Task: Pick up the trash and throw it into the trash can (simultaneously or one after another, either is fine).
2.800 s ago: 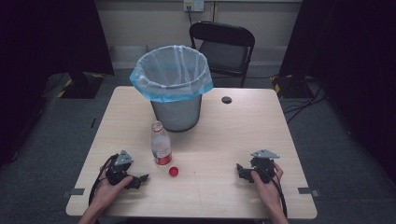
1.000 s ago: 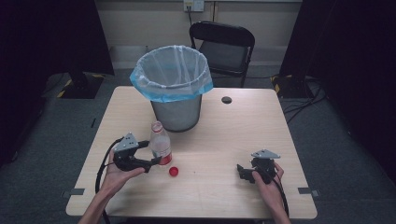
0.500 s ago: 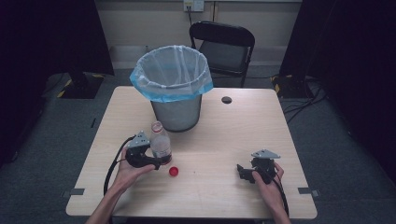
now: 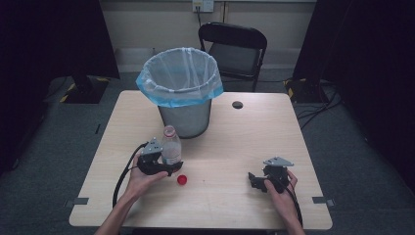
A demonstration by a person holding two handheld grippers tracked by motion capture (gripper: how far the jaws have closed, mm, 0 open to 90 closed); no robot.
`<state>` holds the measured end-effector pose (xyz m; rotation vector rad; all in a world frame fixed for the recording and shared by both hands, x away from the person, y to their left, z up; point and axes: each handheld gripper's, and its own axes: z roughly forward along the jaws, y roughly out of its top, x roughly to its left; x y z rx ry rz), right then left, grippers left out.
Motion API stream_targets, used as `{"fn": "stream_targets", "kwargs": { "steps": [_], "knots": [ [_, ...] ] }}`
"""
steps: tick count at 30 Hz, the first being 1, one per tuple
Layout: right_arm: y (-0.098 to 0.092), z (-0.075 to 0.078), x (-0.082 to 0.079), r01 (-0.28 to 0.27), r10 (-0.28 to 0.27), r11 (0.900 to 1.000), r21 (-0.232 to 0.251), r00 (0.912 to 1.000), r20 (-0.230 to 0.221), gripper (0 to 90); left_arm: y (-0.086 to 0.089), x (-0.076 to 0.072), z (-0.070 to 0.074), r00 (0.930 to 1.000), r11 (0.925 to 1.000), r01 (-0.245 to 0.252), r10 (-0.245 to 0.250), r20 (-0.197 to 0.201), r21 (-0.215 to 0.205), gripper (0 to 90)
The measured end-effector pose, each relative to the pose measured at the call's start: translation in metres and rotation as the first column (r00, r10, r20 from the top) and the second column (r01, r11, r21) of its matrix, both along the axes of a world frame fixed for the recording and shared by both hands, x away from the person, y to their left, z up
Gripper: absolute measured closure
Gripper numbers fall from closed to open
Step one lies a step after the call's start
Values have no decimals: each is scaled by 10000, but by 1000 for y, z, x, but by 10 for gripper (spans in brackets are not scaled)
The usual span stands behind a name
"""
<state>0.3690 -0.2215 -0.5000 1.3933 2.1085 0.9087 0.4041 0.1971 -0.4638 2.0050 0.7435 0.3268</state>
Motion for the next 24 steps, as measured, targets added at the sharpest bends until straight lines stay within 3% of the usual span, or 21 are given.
{"fn": "stream_targets", "kwargs": {
  "steps": [7, 12, 18, 24],
  "knots": [
    [0, 0, 0, 3, -3, 10000, -2, 10000, 0, 115, 5, -2, 1, 10000, 9999, -20, 20, -6, -137, 287],
    [0, 0, 0, 2, -2, 10000, -1, 10000, 0, 115, 10, -4, 3, 9999, 9968, -25, 12, -167, -805, 288],
    [0, 0, 0, 1, -1, 10000, 0, 10000, 0, 115, 11, -7, 11, 9998, 9882, 200, -207, -30, -1522, 288],
    [0, 0, 0, 2, -2, 10000, -2, 10000, 1, 115, 13, -11, 20, 9998, 9809, 203, -195, 64, -1933, 288]
  ]
}}
